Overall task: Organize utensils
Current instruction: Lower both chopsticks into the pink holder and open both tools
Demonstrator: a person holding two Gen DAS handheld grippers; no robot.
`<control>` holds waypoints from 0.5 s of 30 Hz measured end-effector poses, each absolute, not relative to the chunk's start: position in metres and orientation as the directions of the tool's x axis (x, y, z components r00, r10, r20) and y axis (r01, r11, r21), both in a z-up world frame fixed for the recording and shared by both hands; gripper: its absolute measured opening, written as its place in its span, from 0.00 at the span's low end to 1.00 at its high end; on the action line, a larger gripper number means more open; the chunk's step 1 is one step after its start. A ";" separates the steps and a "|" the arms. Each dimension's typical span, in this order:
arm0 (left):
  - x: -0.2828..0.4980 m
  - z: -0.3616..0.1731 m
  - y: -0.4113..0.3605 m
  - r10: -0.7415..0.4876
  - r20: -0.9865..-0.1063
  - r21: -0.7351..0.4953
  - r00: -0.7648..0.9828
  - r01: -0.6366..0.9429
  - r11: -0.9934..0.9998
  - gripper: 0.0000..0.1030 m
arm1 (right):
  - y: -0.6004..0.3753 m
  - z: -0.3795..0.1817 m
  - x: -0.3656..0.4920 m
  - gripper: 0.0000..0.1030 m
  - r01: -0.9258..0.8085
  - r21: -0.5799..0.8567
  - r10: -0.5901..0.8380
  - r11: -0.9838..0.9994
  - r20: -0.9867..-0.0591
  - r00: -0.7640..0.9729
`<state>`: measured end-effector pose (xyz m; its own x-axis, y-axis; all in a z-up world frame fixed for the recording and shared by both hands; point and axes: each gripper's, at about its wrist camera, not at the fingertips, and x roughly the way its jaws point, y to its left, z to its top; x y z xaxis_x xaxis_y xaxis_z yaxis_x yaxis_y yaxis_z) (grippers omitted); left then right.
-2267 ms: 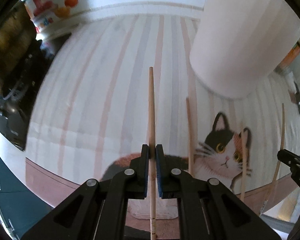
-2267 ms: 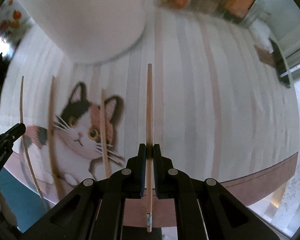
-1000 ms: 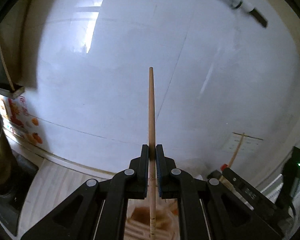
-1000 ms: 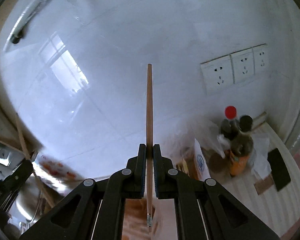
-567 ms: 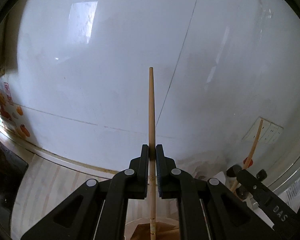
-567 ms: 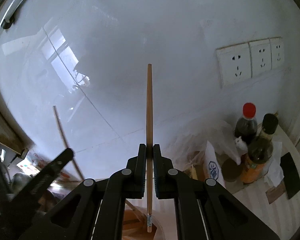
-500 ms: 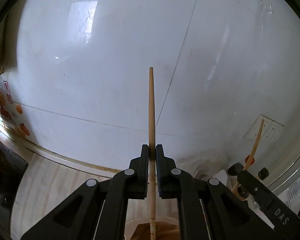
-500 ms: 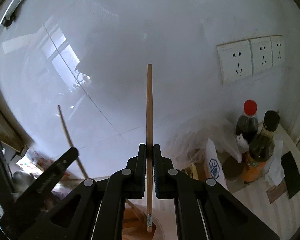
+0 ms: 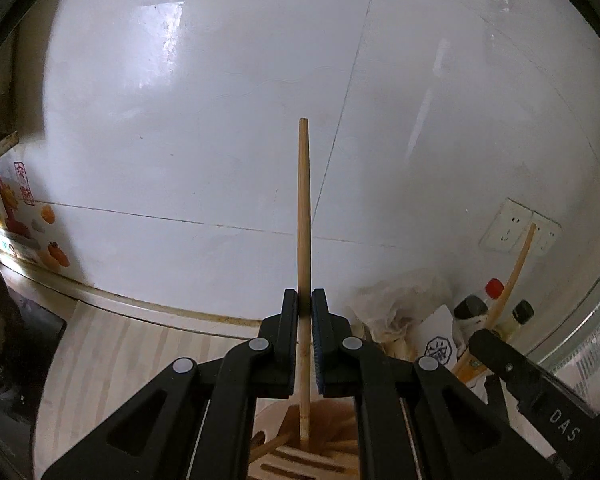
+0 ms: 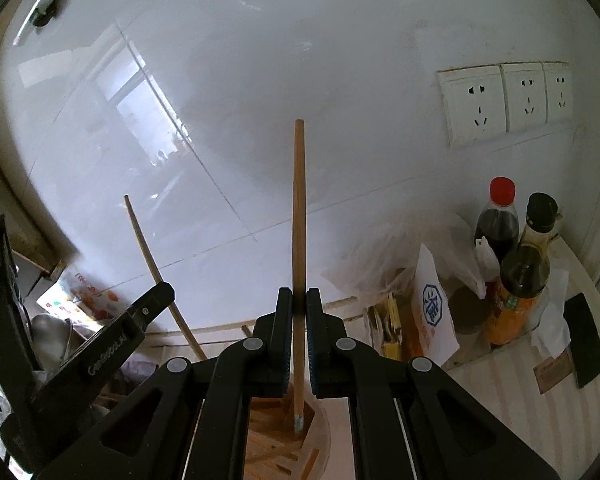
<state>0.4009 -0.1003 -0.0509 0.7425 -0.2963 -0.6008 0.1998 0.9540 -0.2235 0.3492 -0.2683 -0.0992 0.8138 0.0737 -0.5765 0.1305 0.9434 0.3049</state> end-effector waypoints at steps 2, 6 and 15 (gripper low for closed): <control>0.398 -0.051 -0.098 -0.297 -0.603 -0.224 0.740 0.200 0.954 0.04 | -0.267 -0.098 0.346 0.07 0.126 0.297 0.075 0.946 -0.581 0.810; 0.390 -0.052 -0.097 -0.303 -0.617 -0.205 0.726 0.223 0.953 0.05 | -0.265 -0.097 0.344 0.07 0.118 0.288 0.081 0.950 -0.596 0.799; 0.346 -0.006 -0.071 -0.242 -0.595 -0.169 0.767 0.175 0.970 0.87 | -0.262 -0.102 0.346 0.23 0.075 0.299 0.159 0.951 -0.684 0.712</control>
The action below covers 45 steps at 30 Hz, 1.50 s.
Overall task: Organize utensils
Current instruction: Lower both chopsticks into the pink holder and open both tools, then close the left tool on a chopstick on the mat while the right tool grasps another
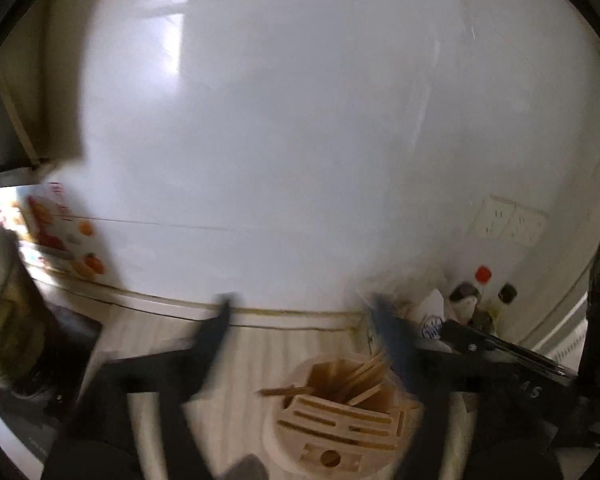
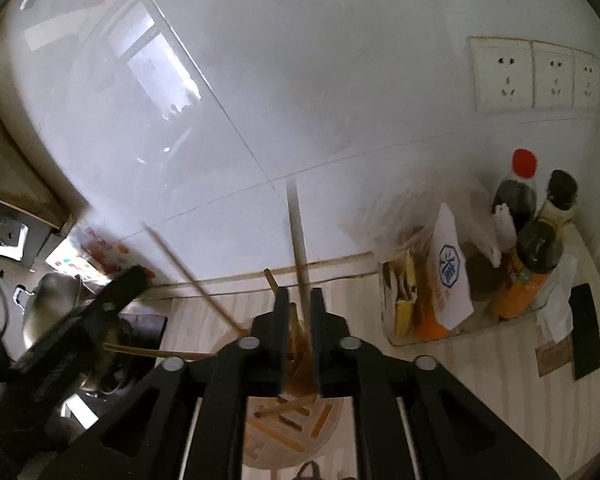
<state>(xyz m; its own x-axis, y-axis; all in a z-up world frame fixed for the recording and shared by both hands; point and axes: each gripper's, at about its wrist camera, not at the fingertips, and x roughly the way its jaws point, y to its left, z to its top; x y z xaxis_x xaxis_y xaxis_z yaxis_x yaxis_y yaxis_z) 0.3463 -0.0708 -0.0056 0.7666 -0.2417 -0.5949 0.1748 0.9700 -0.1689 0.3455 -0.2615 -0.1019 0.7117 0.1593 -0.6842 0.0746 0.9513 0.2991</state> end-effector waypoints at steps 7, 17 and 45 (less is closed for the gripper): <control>0.315 -0.004 -0.033 -0.147 -0.647 -0.121 0.748 0.090 0.989 1.00 | -0.272 -0.074 0.304 0.55 0.110 0.294 0.113 0.950 -0.646 0.755; 0.260 -0.105 -0.001 -0.019 -0.799 -0.007 0.601 0.022 1.000 1.00 | -0.277 -0.104 0.224 0.77 0.208 0.246 0.004 0.947 -0.654 0.757; 0.199 -0.344 -0.053 0.002 -0.991 0.023 0.134 0.153 0.988 0.05 | -0.228 -0.350 0.175 0.45 0.217 0.052 0.013 0.975 -0.984 0.178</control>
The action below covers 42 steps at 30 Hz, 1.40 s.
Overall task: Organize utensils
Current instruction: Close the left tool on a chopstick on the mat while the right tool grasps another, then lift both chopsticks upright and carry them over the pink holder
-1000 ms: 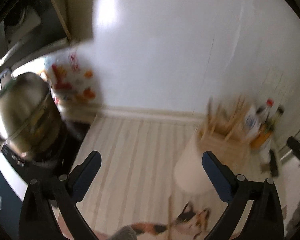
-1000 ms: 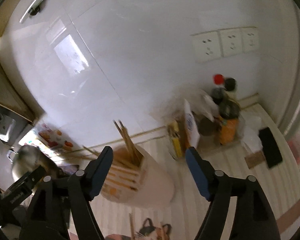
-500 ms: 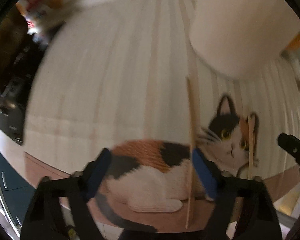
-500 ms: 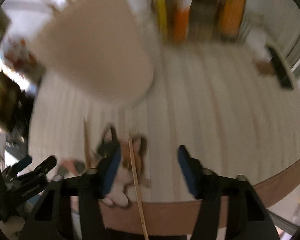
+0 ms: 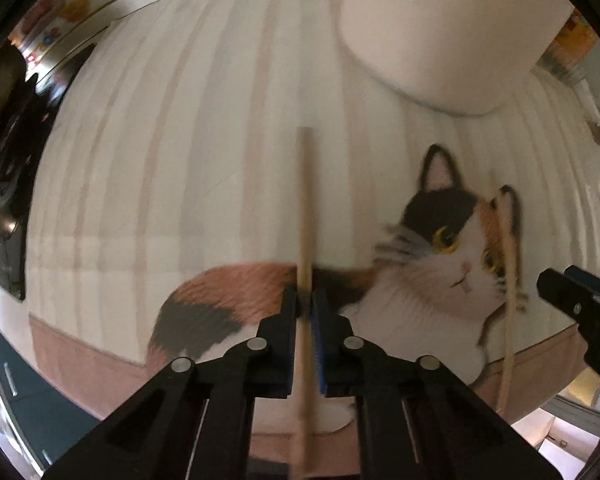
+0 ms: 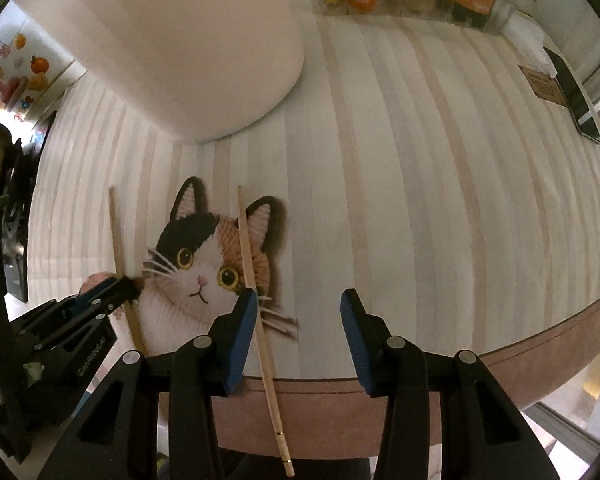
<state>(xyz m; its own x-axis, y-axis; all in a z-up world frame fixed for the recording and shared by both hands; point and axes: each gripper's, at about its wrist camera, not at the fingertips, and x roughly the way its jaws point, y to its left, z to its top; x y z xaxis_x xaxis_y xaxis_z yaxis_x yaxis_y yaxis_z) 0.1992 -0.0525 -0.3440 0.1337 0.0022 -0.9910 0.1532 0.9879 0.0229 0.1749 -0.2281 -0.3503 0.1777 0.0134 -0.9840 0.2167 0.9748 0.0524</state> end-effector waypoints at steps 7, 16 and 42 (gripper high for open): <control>0.176 -0.353 -0.028 -0.008 -0.993 0.004 0.118 0.103 0.995 0.05 | -0.196 -0.368 0.176 0.45 0.122 -0.008 -0.022 0.993 -0.994 0.108; 0.183 -0.340 -0.009 -0.016 -0.993 -0.005 0.121 0.095 0.995 0.05 | -0.177 -0.378 0.164 0.07 0.043 -0.154 -0.157 0.987 -0.984 0.081; 0.228 -0.301 -0.014 -0.020 -0.983 -0.005 0.183 0.087 0.996 0.04 | -0.235 -0.363 0.193 0.07 0.209 -0.062 -0.081 0.976 -0.993 0.085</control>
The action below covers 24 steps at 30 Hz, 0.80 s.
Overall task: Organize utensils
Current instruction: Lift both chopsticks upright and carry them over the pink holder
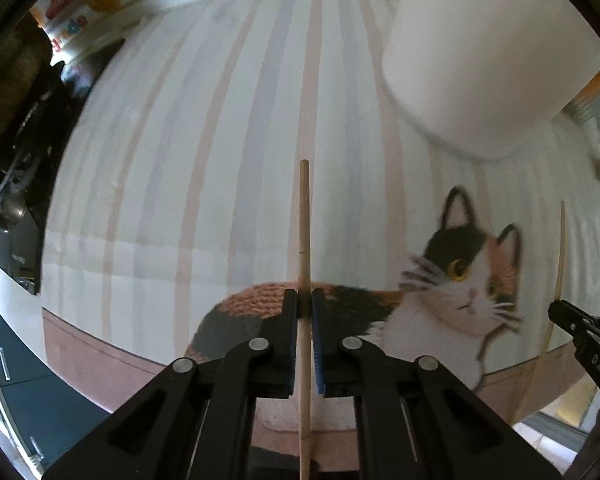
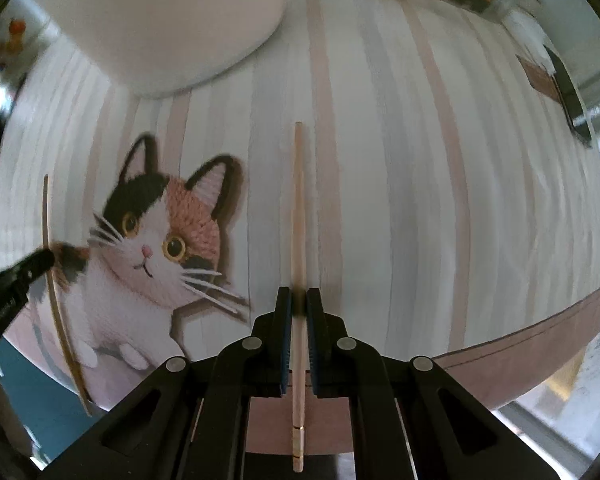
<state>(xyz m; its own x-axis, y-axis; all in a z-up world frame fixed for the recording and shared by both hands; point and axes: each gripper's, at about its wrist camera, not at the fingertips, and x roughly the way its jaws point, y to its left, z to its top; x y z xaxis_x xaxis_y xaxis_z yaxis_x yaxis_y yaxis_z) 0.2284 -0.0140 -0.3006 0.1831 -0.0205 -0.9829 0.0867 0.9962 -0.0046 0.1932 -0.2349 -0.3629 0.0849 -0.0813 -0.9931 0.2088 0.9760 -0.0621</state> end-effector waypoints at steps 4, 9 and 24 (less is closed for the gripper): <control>0.231 -0.259 -0.011 -0.034 -0.958 -0.016 0.286 0.065 0.998 0.04 | -0.247 -0.331 0.188 0.07 0.248 -0.026 -0.073 0.968 -0.980 0.184; 0.236 -0.218 -0.012 -0.007 -0.912 0.021 0.409 0.065 0.998 0.04 | -0.252 -0.291 0.186 0.07 0.260 -0.024 -0.103 0.965 -0.950 0.296; 0.241 -0.063 -0.003 -0.195 -0.740 -0.190 0.643 0.079 0.979 0.04 | -0.257 -0.169 0.198 0.07 0.287 0.142 -0.061 0.947 -0.800 0.597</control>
<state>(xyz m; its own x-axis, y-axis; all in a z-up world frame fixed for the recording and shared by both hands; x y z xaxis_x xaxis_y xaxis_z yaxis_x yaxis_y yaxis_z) 0.2405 -0.0029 -0.0633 0.6431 -0.1953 -0.7404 0.0788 0.9787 -0.1897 0.1983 -0.2570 -0.1694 0.5967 -0.0608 -0.8002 0.2871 0.9473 0.1421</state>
